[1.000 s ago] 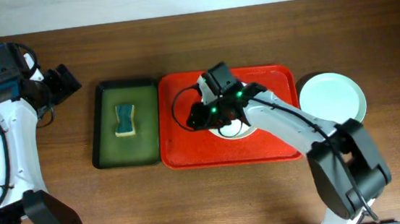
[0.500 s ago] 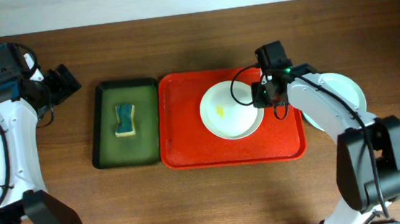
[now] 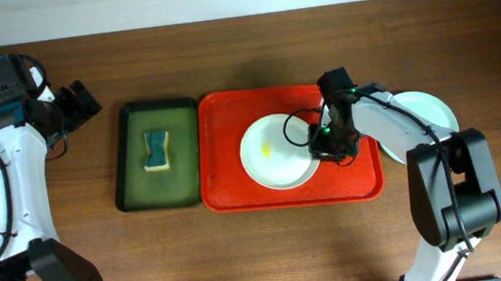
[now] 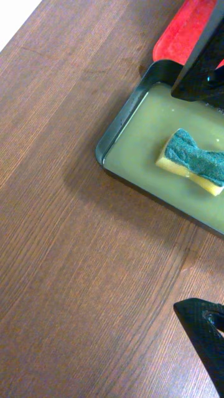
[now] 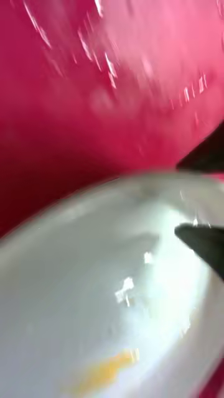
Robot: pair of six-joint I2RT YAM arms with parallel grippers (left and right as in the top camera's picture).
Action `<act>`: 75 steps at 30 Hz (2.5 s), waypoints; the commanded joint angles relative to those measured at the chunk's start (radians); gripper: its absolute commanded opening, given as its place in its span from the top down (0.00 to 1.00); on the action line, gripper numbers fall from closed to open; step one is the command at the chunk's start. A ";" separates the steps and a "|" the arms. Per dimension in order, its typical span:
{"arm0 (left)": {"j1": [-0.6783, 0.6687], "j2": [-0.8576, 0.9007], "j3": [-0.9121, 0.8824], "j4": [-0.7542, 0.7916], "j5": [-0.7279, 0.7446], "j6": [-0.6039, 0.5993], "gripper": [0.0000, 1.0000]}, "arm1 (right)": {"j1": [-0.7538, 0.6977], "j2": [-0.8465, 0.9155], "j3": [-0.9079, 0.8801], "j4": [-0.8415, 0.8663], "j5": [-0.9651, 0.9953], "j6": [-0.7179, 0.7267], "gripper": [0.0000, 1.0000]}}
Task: Clean dirty plates on tray and stack at the side
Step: 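Move the right gripper to the white plate and drag it to the red tray's center, then reach the left gripper to the sponge on the black tray and grasp it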
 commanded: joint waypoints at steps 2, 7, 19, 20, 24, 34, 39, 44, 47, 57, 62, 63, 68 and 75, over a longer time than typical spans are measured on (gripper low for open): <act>0.005 -0.002 0.005 -0.001 0.009 -0.009 0.00 | -0.008 0.002 -0.003 0.033 0.003 0.025 0.55; 0.005 -0.002 0.005 -0.001 0.010 -0.009 0.01 | -0.006 0.003 -0.003 0.159 0.227 -0.110 0.70; 0.005 -0.002 0.005 -0.001 0.010 -0.009 0.01 | -0.010 0.003 0.008 0.085 0.061 -0.046 0.75; 0.005 -0.002 0.005 -0.001 0.010 -0.009 0.00 | -0.015 0.003 0.022 0.083 0.060 -0.046 0.71; 0.005 -0.002 0.005 -0.001 0.010 -0.009 0.01 | -0.022 0.003 0.039 0.087 0.065 -0.087 0.83; 0.005 -0.002 0.005 -0.001 0.010 -0.009 0.01 | -0.021 0.003 0.039 0.108 0.158 -0.106 0.90; 0.005 -0.002 0.005 -0.001 0.010 -0.009 0.00 | -0.021 0.003 0.039 0.107 0.159 -0.106 0.96; 0.005 -0.002 0.005 -0.001 0.010 -0.009 0.01 | -0.021 0.003 0.039 0.087 0.159 -0.106 0.95; 0.005 -0.002 0.005 -0.001 0.009 -0.009 0.01 | -0.021 0.003 0.039 0.090 0.159 -0.106 0.96; -0.129 0.006 -0.113 -0.155 0.180 0.154 0.35 | -0.021 0.003 0.039 0.090 0.158 -0.132 0.95; -0.322 0.010 -0.163 -0.079 0.056 0.153 0.62 | -0.021 0.003 0.039 0.087 0.158 -0.132 0.95; -0.342 0.010 -0.164 -0.079 0.007 0.153 0.30 | -0.021 0.003 0.039 0.087 0.158 -0.132 0.95; -0.372 0.010 -0.200 -0.002 -0.108 0.153 0.60 | -0.021 0.003 0.039 0.087 0.158 -0.132 0.95; -0.372 0.018 -0.344 0.164 -0.163 0.153 0.58 | -0.021 0.003 0.039 0.087 0.158 -0.132 0.95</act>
